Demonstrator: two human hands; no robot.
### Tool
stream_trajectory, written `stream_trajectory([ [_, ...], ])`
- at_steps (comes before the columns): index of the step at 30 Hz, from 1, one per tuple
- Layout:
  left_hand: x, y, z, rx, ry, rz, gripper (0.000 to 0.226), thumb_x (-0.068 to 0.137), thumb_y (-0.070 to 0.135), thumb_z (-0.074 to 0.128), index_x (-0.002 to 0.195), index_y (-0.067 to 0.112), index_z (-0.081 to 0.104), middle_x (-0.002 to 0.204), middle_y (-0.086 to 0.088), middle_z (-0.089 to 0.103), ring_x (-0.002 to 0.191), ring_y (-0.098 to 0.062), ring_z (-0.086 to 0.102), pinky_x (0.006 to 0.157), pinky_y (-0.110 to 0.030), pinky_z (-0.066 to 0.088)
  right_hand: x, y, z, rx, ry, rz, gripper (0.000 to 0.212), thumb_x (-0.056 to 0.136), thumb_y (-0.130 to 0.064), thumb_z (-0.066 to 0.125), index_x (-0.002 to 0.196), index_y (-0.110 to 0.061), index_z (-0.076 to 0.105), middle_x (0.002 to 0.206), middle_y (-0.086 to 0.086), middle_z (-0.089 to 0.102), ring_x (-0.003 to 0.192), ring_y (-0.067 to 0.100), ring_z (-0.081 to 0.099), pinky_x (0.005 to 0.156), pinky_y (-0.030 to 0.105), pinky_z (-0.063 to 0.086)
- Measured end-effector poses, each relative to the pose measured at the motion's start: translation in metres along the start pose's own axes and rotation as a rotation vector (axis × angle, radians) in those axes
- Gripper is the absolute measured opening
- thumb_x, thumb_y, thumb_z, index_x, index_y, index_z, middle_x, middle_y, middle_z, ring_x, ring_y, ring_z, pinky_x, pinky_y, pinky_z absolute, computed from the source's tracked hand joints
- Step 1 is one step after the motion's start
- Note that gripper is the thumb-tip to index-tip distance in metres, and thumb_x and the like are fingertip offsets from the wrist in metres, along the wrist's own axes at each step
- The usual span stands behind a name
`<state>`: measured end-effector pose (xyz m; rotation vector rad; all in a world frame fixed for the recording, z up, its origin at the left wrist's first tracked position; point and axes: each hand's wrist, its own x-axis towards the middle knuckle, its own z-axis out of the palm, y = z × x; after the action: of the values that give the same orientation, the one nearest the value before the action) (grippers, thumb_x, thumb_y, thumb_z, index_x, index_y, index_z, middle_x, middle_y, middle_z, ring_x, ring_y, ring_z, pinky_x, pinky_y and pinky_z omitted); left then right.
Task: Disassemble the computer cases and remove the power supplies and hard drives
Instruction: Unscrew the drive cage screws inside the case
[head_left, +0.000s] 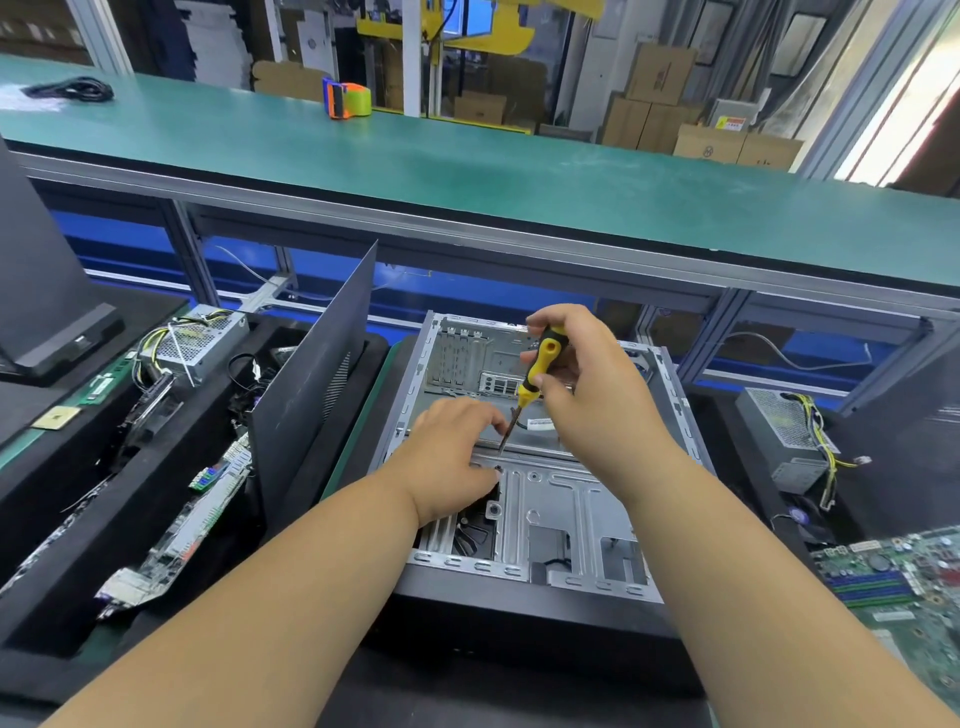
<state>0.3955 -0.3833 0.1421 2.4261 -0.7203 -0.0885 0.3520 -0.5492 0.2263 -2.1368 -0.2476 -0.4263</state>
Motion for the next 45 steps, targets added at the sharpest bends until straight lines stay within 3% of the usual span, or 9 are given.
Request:
stream_trajectory([
  [9,-0.004,0.001,0.0,0.054,0.162,0.067,0.006,0.081,0.033,0.076,0.087,0.036,0.076,0.096,0.019,0.055,0.106,-0.004,0.046,0.108,-0.034,0.025,-0.012,0.025,-0.009,0.183,0.158,0.1,0.051,0.089,0.011,0.056,0.114,-0.033,0.054,0.115,-0.004,0.057,0.102,0.01,0.067,0.086,0.035,0.059],
  [17,-0.003,0.003,0.003,0.165,0.163,0.073,0.005,0.085,0.039,0.073,0.082,0.035,0.074,0.086,0.02,0.057,0.098,-0.006,0.048,0.099,-0.033,0.03,-0.014,0.033,-0.025,0.424,0.233,0.203,0.043,0.09,0.016,0.053,0.114,-0.02,0.053,0.11,0.011,0.06,0.101,0.019,0.069,0.076,0.02,0.057],
  [22,-0.002,0.003,0.005,0.129,0.162,0.079,0.006,0.087,0.034,0.071,0.084,0.036,0.066,0.09,0.017,0.057,0.094,-0.006,0.05,0.095,-0.028,0.03,-0.016,0.038,-0.029,0.487,0.294,0.238,0.045,0.089,0.013,0.059,0.114,-0.024,0.052,0.104,0.005,0.064,0.097,0.018,0.069,0.071,0.017,0.055],
  [28,-0.006,0.006,0.004,-0.17,0.217,-0.059,0.017,0.09,0.017,0.067,0.084,0.031,0.061,0.084,0.013,0.063,0.081,-0.004,0.059,0.074,-0.018,0.049,-0.014,0.042,-0.038,0.601,0.314,0.268,0.036,0.094,0.004,0.059,0.123,-0.016,0.055,0.1,-0.003,0.073,0.095,0.01,0.068,0.069,0.021,0.055],
  [31,-0.005,0.016,0.001,-0.416,0.302,-0.172,0.017,0.091,0.014,0.067,0.084,0.029,0.063,0.082,0.01,0.068,0.076,-0.004,0.061,0.07,-0.01,0.046,-0.014,0.04,-0.048,0.509,0.19,0.183,0.035,0.099,-0.004,0.053,0.126,-0.025,0.058,0.104,-0.008,0.072,0.1,0.001,0.066,0.077,0.019,0.053],
  [36,0.009,0.069,0.01,-0.919,0.289,-0.227,0.015,0.093,0.001,0.06,0.09,0.015,0.065,0.078,0.003,0.072,0.077,-0.01,0.062,0.074,-0.019,0.05,-0.019,0.041,-0.069,0.231,-0.019,0.044,0.039,0.102,-0.015,0.05,0.13,-0.042,0.054,0.121,-0.028,0.056,0.11,-0.006,0.055,0.094,0.012,0.043],
  [40,0.026,0.122,0.028,-1.132,0.196,-0.238,0.015,0.095,0.004,0.057,0.09,0.014,0.067,0.077,0.004,0.071,0.073,-0.006,0.06,0.069,-0.019,0.046,-0.029,0.051,-0.086,0.22,-0.025,0.12,0.025,0.091,-0.015,0.069,0.114,-0.024,0.065,0.1,-0.011,0.061,0.085,-0.008,0.057,0.075,0.008,0.045],
  [43,0.038,0.153,0.044,-1.227,0.121,-0.287,0.018,0.097,0.008,0.055,0.087,0.015,0.068,0.073,0.006,0.067,0.066,-0.004,0.055,0.065,-0.018,0.044,-0.039,0.064,-0.106,0.164,0.018,0.19,0.017,0.086,-0.015,0.076,0.102,-0.019,0.072,0.099,-0.003,0.068,0.089,0.003,0.064,0.08,0.019,0.052],
  [45,0.046,0.171,0.055,-1.306,0.07,-0.345,0.016,0.097,0.014,0.056,0.086,0.015,0.068,0.069,0.006,0.062,0.063,-0.005,0.049,0.063,-0.018,0.041,-0.048,0.074,-0.122,0.217,0.06,0.202,0.016,0.084,-0.012,0.077,0.098,-0.018,0.074,0.097,-0.003,0.071,0.088,0.001,0.065,0.076,0.013,0.05],
])
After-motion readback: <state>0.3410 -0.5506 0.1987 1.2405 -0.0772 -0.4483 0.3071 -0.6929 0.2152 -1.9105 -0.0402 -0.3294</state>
